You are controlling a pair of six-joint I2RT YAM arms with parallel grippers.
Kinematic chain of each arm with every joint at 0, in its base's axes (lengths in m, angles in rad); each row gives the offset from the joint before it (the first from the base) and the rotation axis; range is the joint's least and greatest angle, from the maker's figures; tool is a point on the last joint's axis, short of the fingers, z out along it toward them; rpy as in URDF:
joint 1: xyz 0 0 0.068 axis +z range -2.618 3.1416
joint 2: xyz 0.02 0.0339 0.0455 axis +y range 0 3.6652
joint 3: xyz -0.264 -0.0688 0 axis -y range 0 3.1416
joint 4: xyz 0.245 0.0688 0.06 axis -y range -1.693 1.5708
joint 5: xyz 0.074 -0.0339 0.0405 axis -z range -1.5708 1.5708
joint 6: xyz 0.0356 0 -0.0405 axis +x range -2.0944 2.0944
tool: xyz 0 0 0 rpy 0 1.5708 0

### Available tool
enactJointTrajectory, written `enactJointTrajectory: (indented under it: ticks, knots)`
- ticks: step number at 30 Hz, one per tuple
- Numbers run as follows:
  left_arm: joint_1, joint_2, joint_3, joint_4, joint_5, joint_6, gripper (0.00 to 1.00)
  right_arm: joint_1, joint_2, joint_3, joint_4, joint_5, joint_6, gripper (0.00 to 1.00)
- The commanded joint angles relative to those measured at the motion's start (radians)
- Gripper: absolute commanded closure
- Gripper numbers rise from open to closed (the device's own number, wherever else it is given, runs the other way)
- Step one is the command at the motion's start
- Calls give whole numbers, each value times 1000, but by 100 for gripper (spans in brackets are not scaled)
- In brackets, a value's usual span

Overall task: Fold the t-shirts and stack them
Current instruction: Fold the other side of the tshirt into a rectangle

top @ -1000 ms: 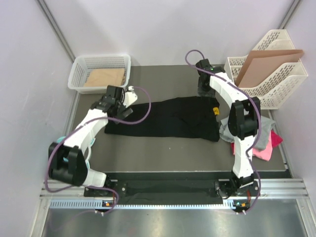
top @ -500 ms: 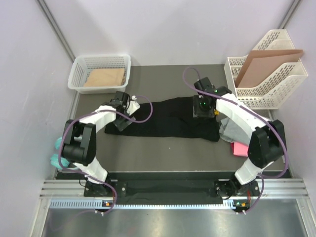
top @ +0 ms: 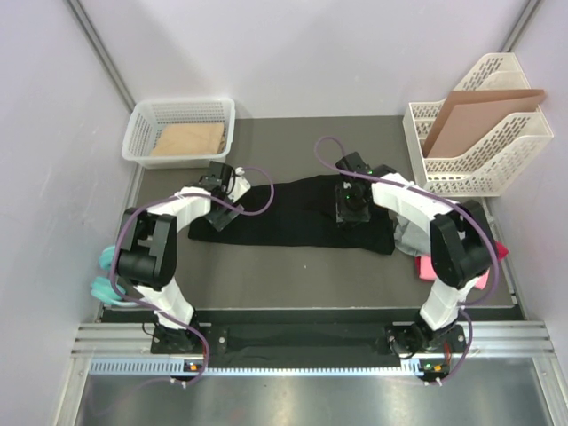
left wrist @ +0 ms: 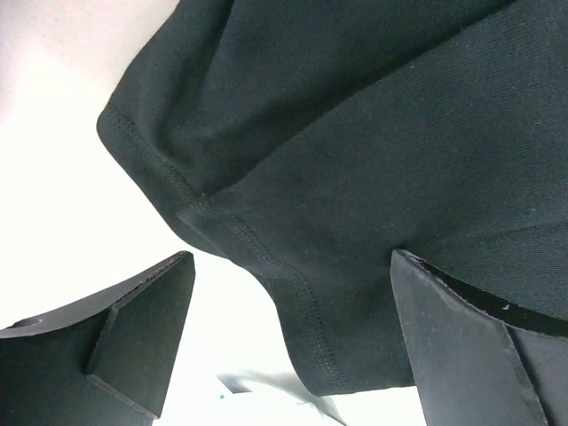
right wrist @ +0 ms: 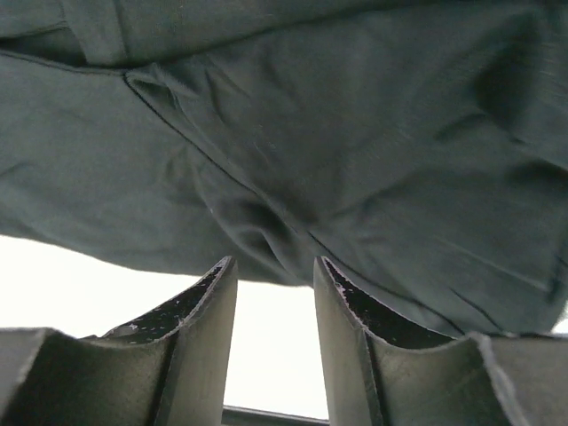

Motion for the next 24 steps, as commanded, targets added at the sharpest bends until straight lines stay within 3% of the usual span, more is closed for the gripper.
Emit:
enactJointTrajectory:
  ticks: [1,8,14,24]
  knots:
    - [19,9,-72,67,-44,3,4,40,42,24,62,-26,15,60]
    - [22,-36,-117,63,-19,-9,4,48,99,49,59,9,6,61]
    - [23,-74,-148,66,-21,0,4,48,139,92,35,78,-16,85]
    - [23,-139,-226,83,-21,12,4,30,221,220,-24,179,-54,83]
